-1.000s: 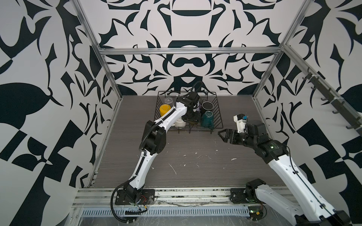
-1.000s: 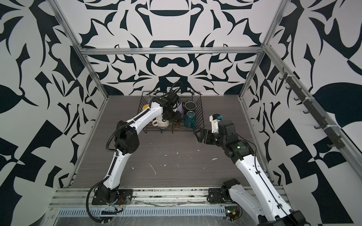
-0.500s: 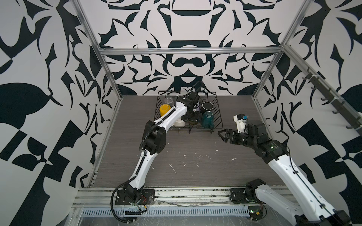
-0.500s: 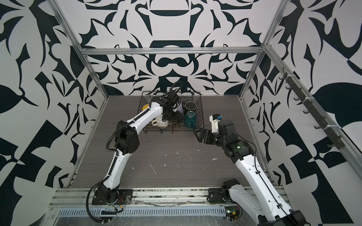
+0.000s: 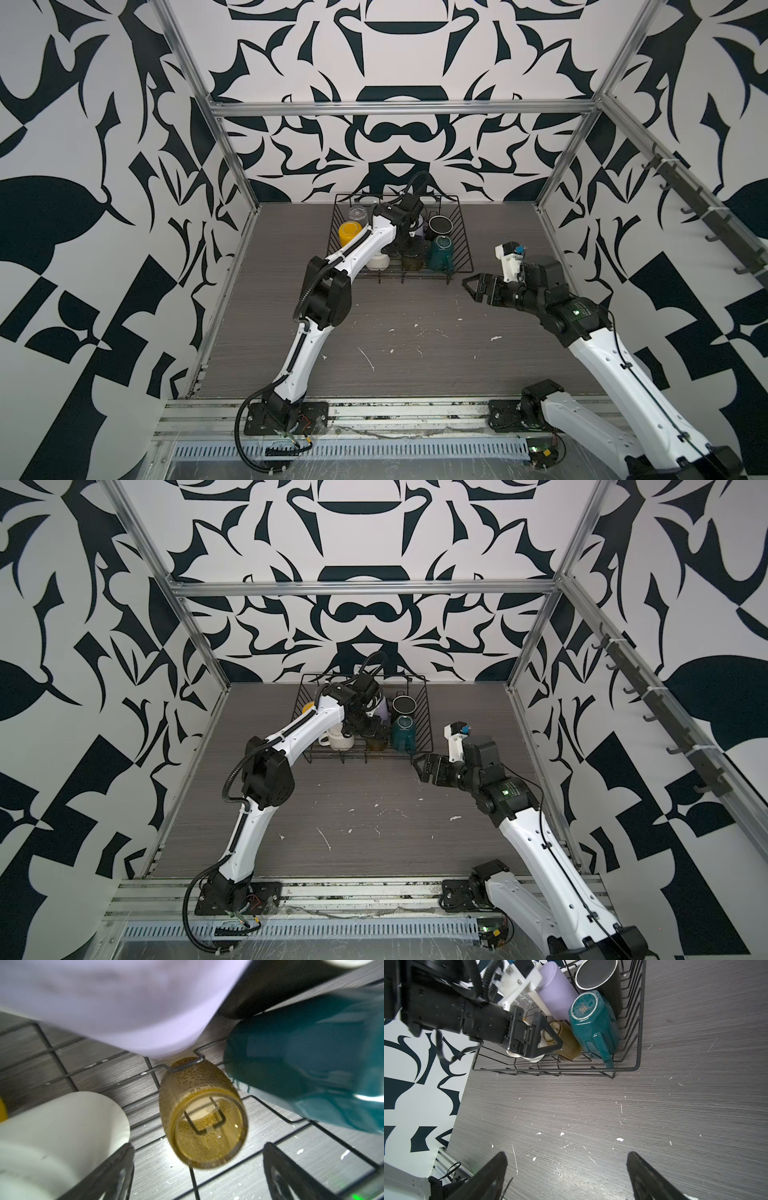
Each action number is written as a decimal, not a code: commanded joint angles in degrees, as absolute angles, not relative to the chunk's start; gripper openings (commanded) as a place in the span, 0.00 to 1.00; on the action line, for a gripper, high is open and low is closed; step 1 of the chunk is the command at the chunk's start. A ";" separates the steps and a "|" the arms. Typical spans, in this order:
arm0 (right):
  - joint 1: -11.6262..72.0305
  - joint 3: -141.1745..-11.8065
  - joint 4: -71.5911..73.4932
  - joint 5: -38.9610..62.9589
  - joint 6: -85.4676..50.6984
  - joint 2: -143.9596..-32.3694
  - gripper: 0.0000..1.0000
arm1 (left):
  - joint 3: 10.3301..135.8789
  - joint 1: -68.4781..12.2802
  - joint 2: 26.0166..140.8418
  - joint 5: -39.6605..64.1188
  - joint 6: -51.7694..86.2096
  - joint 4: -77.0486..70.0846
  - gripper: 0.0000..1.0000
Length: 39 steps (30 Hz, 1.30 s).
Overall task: Load cups into a dish rack
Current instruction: Place the cup upside down at the dish rack, then reset both arms
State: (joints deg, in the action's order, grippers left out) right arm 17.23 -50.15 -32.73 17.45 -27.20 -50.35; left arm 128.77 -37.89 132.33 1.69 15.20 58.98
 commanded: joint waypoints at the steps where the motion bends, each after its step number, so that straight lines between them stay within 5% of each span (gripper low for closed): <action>1: 17.01 -52.56 -30.80 15.43 -26.83 -50.20 0.94 | 125.63 -38.06 124.01 1.38 15.20 57.02 0.99; 11: 16.21 -56.94 -27.64 4.36 -20.36 -55.40 0.99 | 88.42 -36.66 93.73 -10.37 7.92 21.36 0.99; 23: 6.62 -46.18 -9.28 -13.84 -13.44 -63.97 0.99 | 55.32 -21.14 69.50 -13.19 5.72 3.17 0.99; 32: 5.57 -32.05 17.75 -23.23 -8.55 -73.08 0.99 | 33.36 -8.45 63.27 -13.08 6.55 -17.63 0.99; 39: 5.52 -26.11 35.28 -21.35 -3.85 -80.36 1.00 | 21.32 -1.18 67.67 -11.68 4.96 -37.21 0.99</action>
